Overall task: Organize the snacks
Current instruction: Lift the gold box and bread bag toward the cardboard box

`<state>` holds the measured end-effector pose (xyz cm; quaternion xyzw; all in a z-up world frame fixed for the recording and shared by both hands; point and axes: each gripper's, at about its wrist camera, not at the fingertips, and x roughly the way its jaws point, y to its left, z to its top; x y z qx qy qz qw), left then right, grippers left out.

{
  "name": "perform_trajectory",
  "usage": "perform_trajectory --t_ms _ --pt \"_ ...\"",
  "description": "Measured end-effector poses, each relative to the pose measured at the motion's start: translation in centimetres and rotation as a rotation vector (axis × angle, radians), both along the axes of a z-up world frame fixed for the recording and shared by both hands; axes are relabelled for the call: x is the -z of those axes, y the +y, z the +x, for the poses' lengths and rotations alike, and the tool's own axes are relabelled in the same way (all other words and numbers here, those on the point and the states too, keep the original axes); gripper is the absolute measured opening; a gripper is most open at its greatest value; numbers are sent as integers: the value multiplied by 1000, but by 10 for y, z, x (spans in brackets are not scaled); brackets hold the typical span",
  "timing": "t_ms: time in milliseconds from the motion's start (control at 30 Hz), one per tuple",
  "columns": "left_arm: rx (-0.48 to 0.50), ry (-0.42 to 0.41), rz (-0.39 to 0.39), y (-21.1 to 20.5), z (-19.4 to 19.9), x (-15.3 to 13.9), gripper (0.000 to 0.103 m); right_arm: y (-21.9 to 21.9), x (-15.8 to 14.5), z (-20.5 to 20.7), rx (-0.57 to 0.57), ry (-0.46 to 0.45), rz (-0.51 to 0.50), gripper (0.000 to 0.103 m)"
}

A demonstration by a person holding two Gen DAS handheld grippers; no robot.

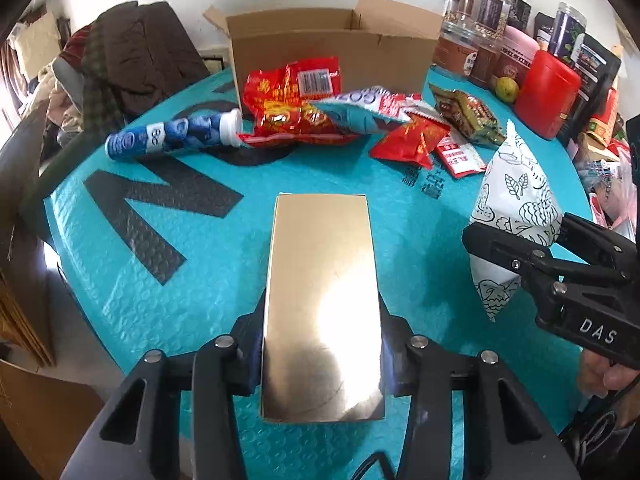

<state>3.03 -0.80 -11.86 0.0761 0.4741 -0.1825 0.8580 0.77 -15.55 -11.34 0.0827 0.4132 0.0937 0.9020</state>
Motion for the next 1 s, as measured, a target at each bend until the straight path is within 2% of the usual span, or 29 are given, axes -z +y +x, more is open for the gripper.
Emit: perform_trajectory --t_ms 200,500,1000 --pt "42 20 -75 -1 -3 -11 44 1 -7 -5 -20 9 48 53" --pt "75 -28 -104 -2 -10 -34 44 15 -27 -12 -49 -27 40 53" --pt "77 -165 -175 3 -2 -87 44 20 -88 -8 -96 -135 7 53"
